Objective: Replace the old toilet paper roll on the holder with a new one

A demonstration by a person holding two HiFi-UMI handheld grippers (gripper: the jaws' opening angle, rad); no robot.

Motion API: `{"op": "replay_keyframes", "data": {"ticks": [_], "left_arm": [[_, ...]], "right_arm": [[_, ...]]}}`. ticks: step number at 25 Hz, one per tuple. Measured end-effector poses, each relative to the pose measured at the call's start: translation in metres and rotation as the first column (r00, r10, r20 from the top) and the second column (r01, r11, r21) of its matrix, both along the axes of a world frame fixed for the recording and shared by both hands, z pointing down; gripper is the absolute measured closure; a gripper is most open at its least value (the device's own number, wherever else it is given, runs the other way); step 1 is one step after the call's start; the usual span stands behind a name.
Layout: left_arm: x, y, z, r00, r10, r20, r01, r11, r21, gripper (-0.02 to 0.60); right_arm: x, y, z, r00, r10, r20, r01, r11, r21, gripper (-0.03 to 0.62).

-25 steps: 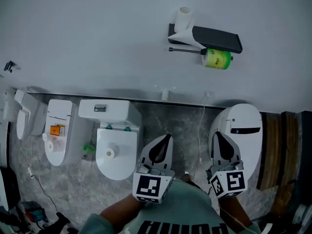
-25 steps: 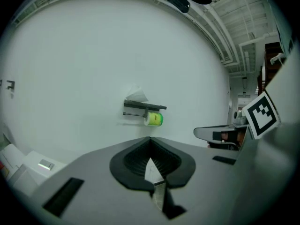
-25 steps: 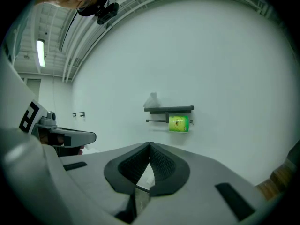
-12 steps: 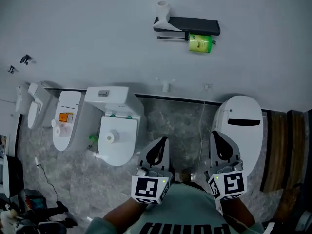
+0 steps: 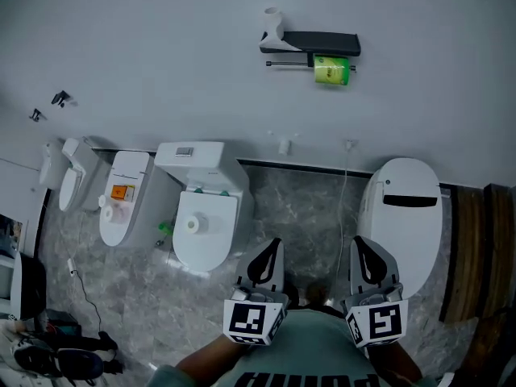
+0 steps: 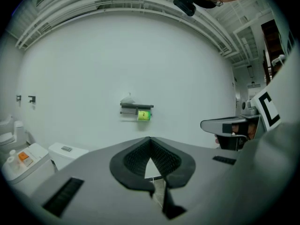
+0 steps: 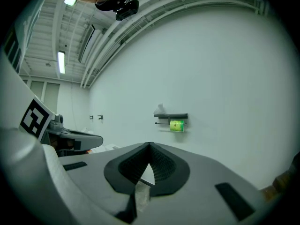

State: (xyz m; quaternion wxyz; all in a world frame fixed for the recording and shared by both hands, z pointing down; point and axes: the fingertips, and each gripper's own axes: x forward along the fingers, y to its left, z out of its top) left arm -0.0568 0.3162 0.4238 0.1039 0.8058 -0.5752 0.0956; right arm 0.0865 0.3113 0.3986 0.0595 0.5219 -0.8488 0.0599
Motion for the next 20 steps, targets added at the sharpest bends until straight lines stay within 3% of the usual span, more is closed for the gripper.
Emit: {"op": "replay_keyframes", "data": {"ticks": [13, 20], "left_arm": [[-0.006, 0.017, 0.019, 1.000, 0.008, -0.016, -0.009, 0.999, -0.039, 0.575], [-0.006, 0.018, 0.016, 1.000, 0.001, -0.013, -0.001, 1.000, -0.023, 0.575]], "right_arm": [[-0.007, 0.011, 0.018, 1.000, 0.017, 0.001, -0.017, 0.999, -0.040, 0.588], [-0.008, 0.012, 0.019, 1.000, 0.009, 0.004, -0.009, 0.999, -0.040, 0.588]]}}
